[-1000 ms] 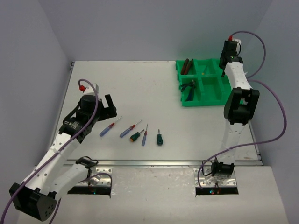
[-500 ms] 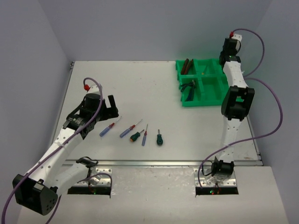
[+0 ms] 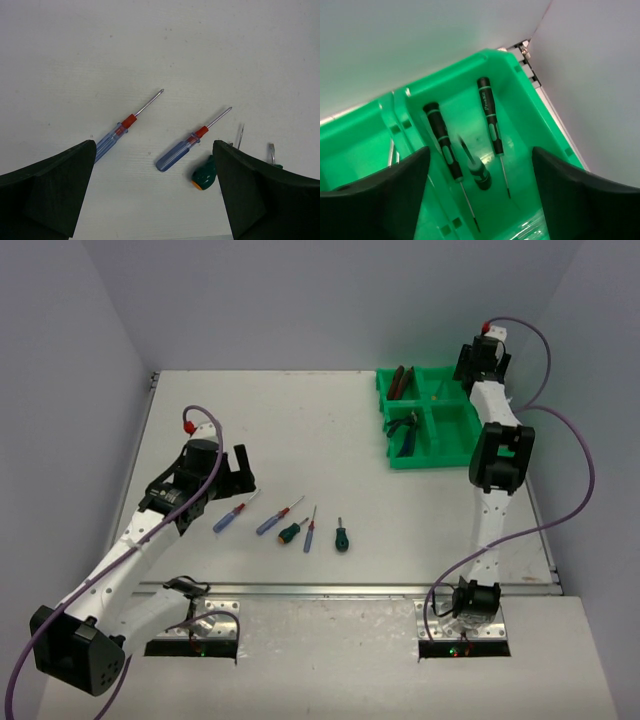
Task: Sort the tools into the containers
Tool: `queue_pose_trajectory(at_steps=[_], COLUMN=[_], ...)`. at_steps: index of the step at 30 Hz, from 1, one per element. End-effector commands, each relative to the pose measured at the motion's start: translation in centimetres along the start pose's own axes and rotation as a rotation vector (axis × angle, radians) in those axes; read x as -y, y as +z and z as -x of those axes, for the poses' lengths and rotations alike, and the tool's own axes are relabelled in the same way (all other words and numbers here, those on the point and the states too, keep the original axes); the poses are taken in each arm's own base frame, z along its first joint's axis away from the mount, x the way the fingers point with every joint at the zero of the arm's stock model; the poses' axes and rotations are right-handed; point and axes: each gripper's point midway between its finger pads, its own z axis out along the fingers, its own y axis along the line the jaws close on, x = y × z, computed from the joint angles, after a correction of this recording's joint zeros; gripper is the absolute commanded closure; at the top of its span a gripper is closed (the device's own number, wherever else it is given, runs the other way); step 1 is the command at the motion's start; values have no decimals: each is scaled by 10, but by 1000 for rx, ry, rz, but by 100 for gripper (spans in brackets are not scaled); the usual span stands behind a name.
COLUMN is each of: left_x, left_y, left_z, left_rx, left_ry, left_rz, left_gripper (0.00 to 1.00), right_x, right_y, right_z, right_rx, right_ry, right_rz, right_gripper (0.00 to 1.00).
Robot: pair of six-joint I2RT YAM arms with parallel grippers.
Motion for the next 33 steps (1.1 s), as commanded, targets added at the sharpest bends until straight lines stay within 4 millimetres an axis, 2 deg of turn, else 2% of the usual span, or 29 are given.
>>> queue_pose_trajectory(at_steps=[1, 3, 5, 9, 14, 15, 17, 19, 20, 21, 23, 24, 25, 27, 28, 30, 31, 32, 33], left_x=[8, 8, 8, 8, 7, 6, 2, -4, -9, -16, -22, -22, -21, -19, -20, -19, -19, -18, -17], left_y=[-4, -4, -5, -7, -8, -8, -8, -9, -10, -11, -14, -15, -16, -16, -15, -15, -15, -15, -15], left_z=[11, 11, 12, 14, 14, 15, 17, 19, 20, 23, 26, 27, 27, 27, 27, 26, 26, 26, 26], left_rx=[50, 51, 55, 65, 71, 75, 83, 92, 100, 111, 130, 137, 140, 138, 136, 131, 131, 131, 131], left_ry=[4, 3, 3, 1, -1, -2, -8, -24, -34, -47, -59, -61, -61, -58, -56, -56, -56, -56, -55], left_rz=[-39, -41, -41, -43, -40, -35, -11, 27, 57, 95, 124, 123, 117, 108, 111, 105, 105, 98, 92], left_gripper=[0, 0, 0, 0, 0, 0, 0, 0, 0, 0, 0, 0, 0, 0, 0, 0, 0, 0, 0], right_x=[8, 8, 5, -11, -39, -50, -80, -94, -103, -113, -137, -139, -142, -165, -166, -189, -188, -192, -191], right_y=[-20, -32, -42, -83, -133, -145, -175, -212, -232, -252, -308, -327, -345, -392, -393, -442, -444, -457, -462], right_z=[54, 64, 72, 95, 114, 111, 92, 84, 69, 41, 17, -1, -25, -72, -88, -138, -143, -169, -182], right_rx=[105, 107, 105, 102, 99, 83, 30, 3, -34, -96, -109, -125, -151, -204, -248, -339, -350, -401, -429], right_ry=[49, 74, 102, 156, 127, 102, 21, -18, -47, -92, -149, -170, -191, -241, -230, -307, -314, -382, -423], right_rz=[-2, 14, 37, 114, 195, 217, 263, 287, 292, 296, 362, 380, 404, 506, 518, 651, 653, 660, 651], right_gripper=[7, 1, 1, 1, 1, 1, 1, 1, 1, 1, 1, 1, 1, 1, 1, 2, 3, 4, 5])
